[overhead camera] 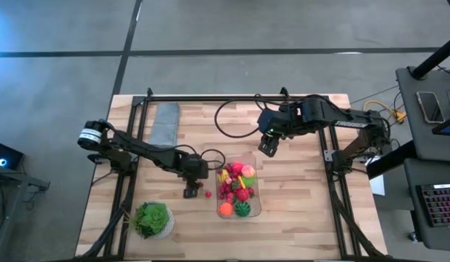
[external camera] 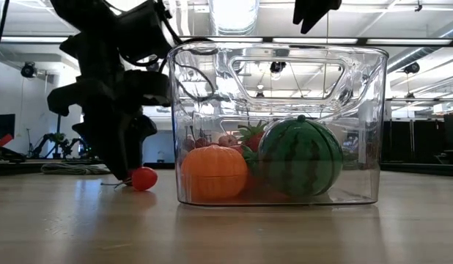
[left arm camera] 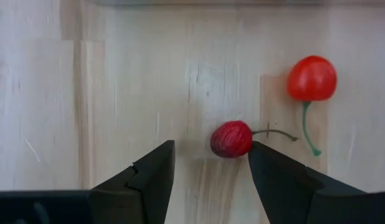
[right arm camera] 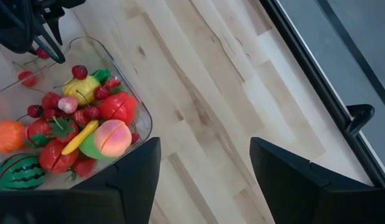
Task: Pick and placing Produce into tupperware
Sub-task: Put the cherry into the transparent bin
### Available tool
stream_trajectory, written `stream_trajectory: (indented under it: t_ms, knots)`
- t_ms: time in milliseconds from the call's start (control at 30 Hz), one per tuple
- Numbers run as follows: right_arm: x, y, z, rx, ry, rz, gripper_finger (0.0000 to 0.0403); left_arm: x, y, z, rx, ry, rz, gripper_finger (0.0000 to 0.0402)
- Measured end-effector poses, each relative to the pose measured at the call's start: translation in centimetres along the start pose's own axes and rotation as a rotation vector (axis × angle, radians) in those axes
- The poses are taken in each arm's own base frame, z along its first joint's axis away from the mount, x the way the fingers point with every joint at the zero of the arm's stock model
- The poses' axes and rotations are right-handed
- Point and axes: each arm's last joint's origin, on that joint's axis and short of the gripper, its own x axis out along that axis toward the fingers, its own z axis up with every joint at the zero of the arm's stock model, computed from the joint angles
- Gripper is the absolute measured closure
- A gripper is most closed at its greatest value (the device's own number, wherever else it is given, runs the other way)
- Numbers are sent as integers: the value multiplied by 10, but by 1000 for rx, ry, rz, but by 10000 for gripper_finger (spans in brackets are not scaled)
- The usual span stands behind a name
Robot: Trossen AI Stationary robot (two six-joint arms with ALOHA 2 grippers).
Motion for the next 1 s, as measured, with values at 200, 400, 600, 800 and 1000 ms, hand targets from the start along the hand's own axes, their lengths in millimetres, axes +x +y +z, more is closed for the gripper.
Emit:
stream_trajectory:
  t_ms: [200, 400, 600, 800, 1000]
  knots:
    - [-3, -1, -1, 13, -6, 3, 165, 1, 1, -2, 1, 3, 7, 213]
    - [-4, -2, -1, 22, -9, 5, 166, 1, 1, -1, 2, -7, 10, 213]
    - [-4, -2, -2, 23, -10, 5, 163, 1, 1, 0, 4, -11, 19, 213]
    - [-5, -2, -2, 23, -10, 5, 164, 1, 1, 1, 4, -26, 32, 213]
    - [-5, -2, -2, 23, -10, 5, 164, 1, -1, 2, 10, -43, 27, 213]
